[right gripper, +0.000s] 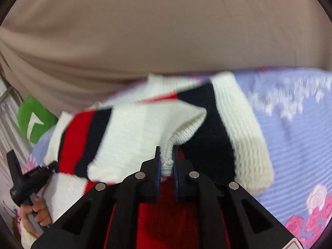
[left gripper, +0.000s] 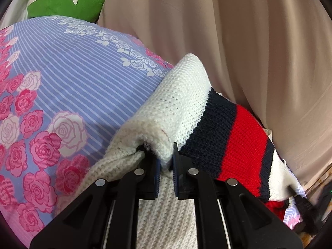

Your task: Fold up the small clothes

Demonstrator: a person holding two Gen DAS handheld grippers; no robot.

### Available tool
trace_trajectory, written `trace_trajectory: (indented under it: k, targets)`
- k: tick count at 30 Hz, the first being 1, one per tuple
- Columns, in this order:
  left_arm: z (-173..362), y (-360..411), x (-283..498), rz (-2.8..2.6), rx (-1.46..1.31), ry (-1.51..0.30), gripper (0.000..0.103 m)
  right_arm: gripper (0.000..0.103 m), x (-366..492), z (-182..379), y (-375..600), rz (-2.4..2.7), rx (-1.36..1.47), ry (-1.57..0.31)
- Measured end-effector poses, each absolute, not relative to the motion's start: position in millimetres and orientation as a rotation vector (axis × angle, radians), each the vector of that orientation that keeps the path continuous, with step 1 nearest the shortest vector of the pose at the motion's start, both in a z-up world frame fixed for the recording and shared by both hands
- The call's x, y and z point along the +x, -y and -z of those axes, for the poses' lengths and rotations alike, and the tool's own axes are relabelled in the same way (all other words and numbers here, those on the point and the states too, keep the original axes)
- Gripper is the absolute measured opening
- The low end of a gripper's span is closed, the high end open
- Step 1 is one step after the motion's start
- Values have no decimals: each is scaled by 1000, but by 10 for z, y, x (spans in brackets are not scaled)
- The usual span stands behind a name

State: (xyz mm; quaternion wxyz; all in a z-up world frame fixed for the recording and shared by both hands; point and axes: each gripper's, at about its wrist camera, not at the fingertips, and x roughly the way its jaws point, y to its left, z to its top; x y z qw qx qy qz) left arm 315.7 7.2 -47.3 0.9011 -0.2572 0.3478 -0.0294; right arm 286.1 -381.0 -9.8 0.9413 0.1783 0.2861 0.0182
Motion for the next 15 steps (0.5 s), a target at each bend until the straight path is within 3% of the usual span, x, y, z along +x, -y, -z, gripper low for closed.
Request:
trace_trajectory:
  k: [2,6,9,13,15]
  targets:
    - [471,-53,3167,55,-514,-724,9,8,2815,2,3881,-8,382,-516]
    - [451,5,3188,54,-477,-731,10,7,3187,572,4079,95,390,-690]
    - [436,4,3194,55,-479,-731,10,10,3186,416,4046,83,411,-687]
    - [433,29,3185,45,-460,-731,10,21,3047,117,3805,172,363,-565]
    - [434,18,3181,44,-456,-731,10,21,3061,-19,3700,64,344,-550]
